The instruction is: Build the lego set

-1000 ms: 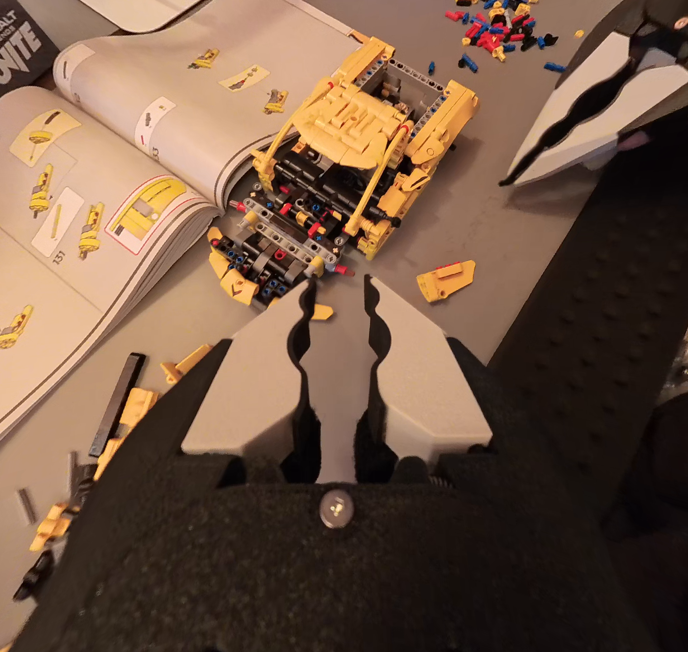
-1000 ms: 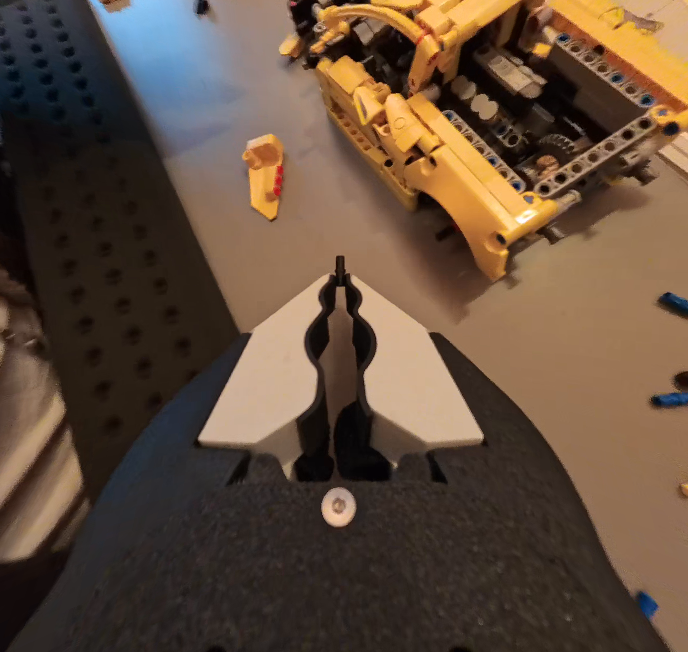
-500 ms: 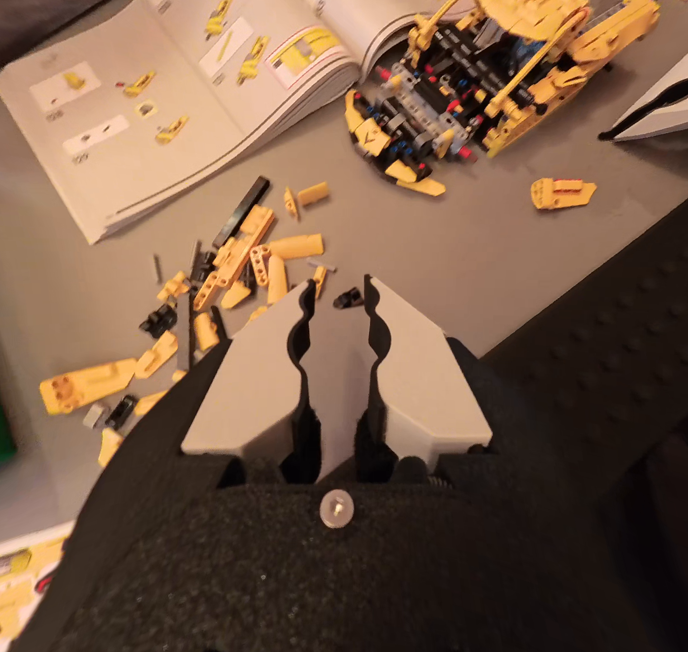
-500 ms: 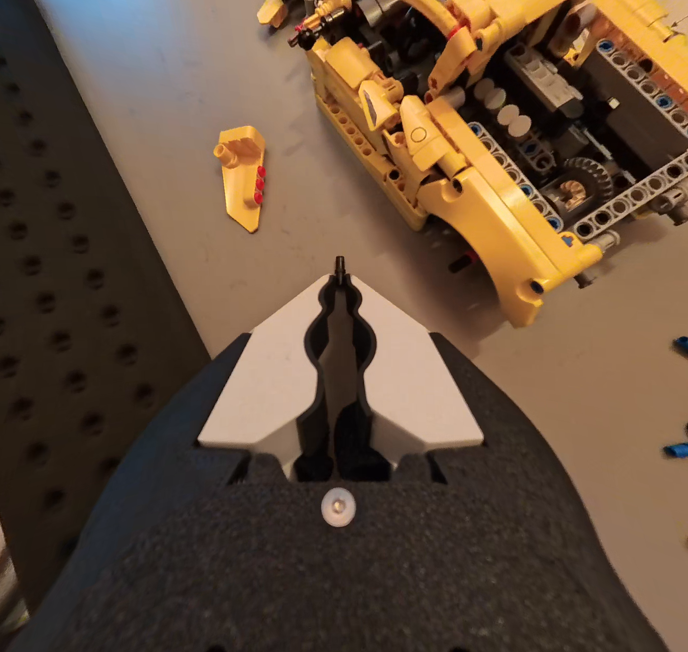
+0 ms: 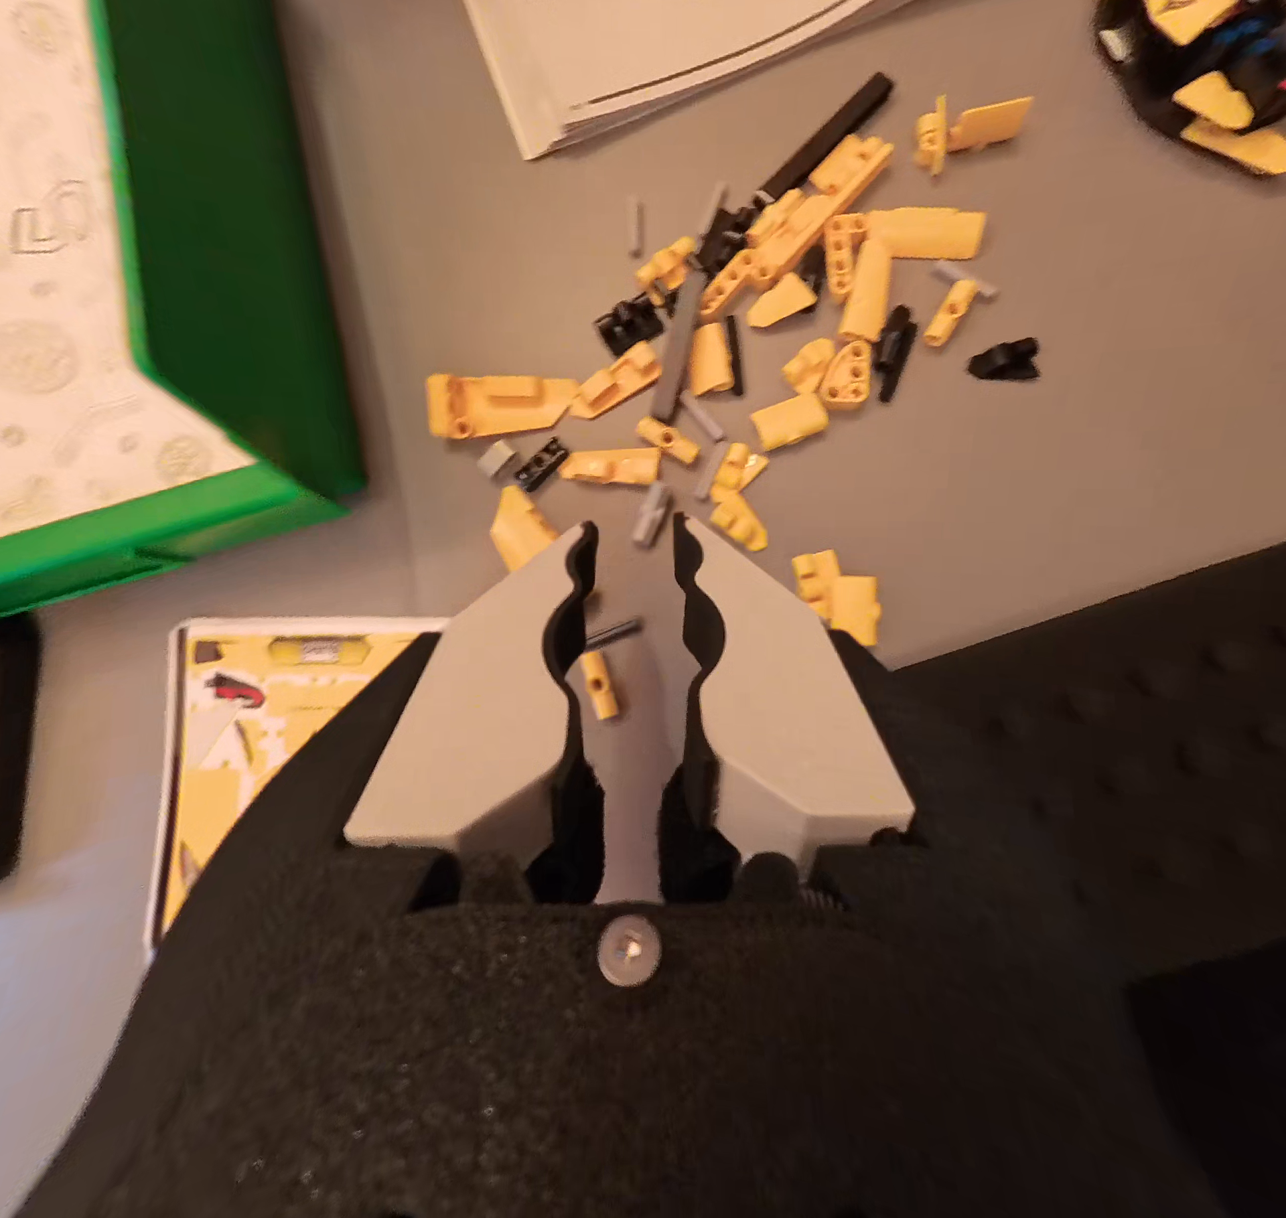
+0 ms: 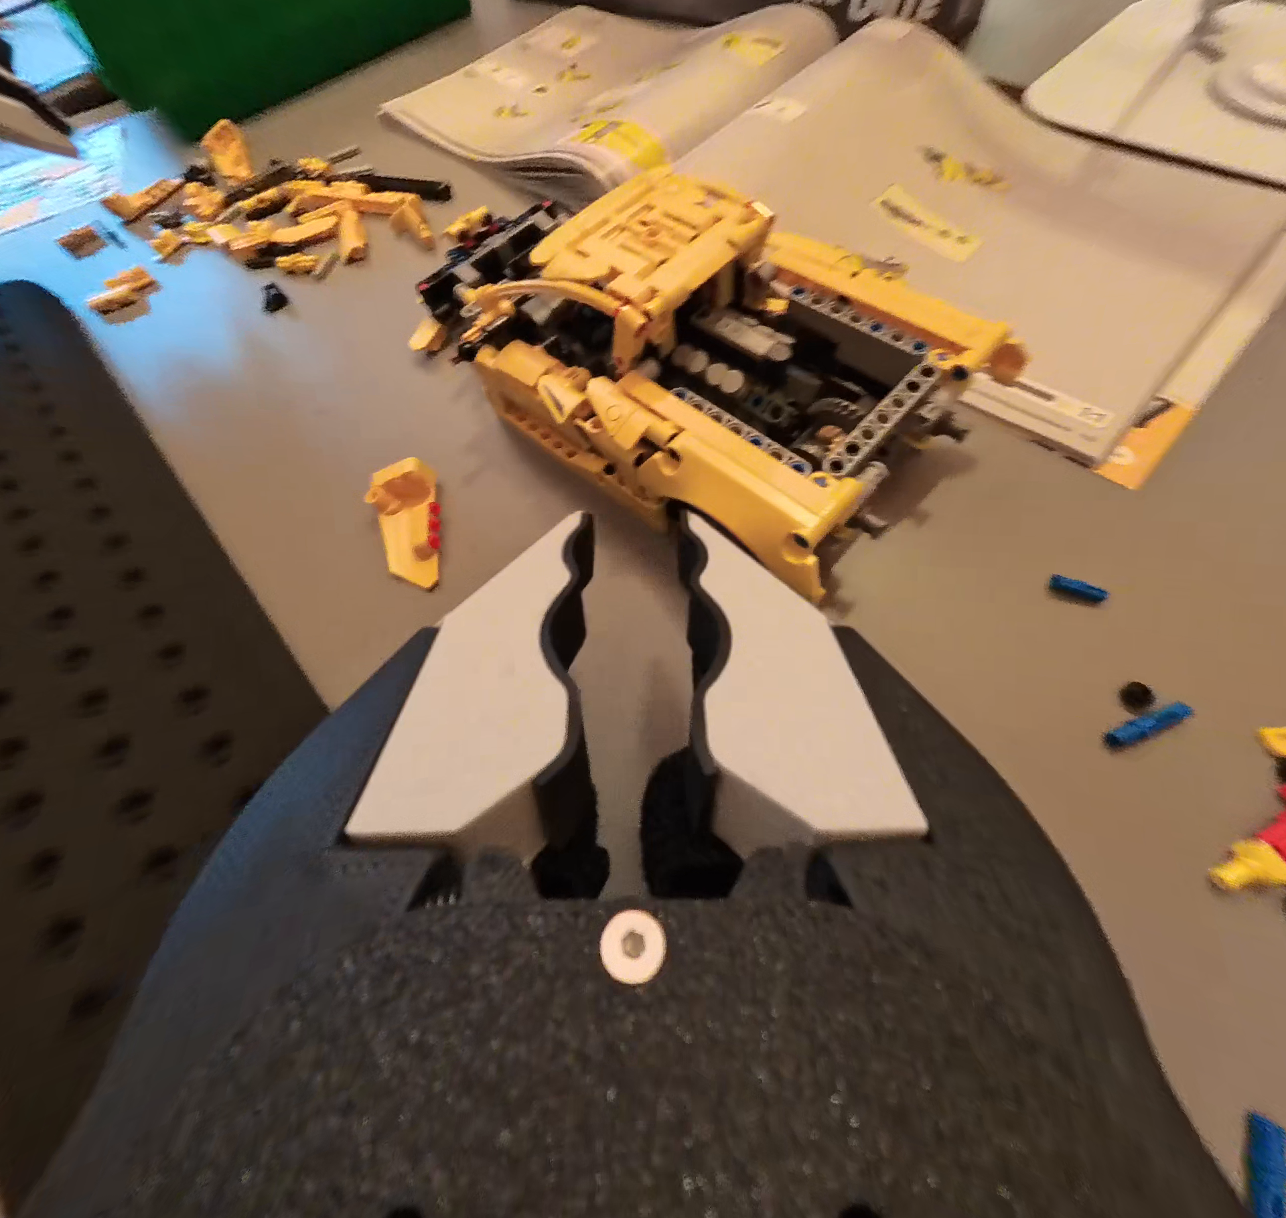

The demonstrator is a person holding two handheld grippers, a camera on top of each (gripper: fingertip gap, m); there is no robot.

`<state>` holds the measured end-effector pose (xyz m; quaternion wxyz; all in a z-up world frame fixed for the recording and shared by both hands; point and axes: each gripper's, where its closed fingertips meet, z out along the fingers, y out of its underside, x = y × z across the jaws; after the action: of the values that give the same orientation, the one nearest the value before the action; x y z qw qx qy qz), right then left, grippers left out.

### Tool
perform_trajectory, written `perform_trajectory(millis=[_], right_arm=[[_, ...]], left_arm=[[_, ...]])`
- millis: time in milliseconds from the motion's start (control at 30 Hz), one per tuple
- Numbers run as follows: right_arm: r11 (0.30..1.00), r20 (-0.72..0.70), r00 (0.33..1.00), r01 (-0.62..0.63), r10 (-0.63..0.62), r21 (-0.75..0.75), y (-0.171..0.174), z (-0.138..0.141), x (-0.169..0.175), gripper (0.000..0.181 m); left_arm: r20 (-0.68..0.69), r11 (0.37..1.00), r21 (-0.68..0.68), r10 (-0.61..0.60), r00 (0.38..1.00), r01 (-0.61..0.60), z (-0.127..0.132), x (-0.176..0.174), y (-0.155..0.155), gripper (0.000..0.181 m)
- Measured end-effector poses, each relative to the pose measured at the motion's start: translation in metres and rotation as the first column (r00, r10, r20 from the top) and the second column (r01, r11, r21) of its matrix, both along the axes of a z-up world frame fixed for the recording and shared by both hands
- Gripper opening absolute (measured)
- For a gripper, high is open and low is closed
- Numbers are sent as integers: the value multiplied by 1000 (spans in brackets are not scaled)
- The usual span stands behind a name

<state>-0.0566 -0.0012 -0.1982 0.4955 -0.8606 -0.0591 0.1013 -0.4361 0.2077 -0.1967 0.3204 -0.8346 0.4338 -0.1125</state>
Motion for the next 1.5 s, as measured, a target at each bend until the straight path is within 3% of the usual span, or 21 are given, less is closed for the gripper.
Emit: perform_trajectory(millis=[333,500,667,833,933,1000,1133,1300,1500], right_arm=[[1000,124,992,0,-1,7,0,-5,1,18],[1000,124,992,7,-7,0,1,-7,3,15],[1000,129,991,16,-19,20,-1,-3,5,15],[999,105,994,32,-36,43,-1,1,8,14],[998,82,996,31,-35,52,-2,3,9,13],[998,65,997,31,-35,58,-2,5,9,13],[997,31,999,29,-31,65,-2,6,10,13],[995,-8,999,33,-32,98,-4,13,12,13],[985,-41,997,68,-63,157,-8,24,20,13]], left_arm=[[30,997,1,76,997,-76,-10,-39,15,21],[203,997,-20,-73,976,78,1,18,18,21],[156,974,-48,-212,965,222,-17,64,33,20],[53,958,-104,-264,963,268,-40,69,39,13],[0,952,-92,-294,956,293,-40,70,38,7],[-36,971,-28,-237,971,236,-28,68,55,7],[17,998,40,-44,999,44,8,71,99,7],[-207,968,-194,116,972,-157,-37,61,114,8],[-274,959,-183,162,948,-216,-49,63,123,8]])
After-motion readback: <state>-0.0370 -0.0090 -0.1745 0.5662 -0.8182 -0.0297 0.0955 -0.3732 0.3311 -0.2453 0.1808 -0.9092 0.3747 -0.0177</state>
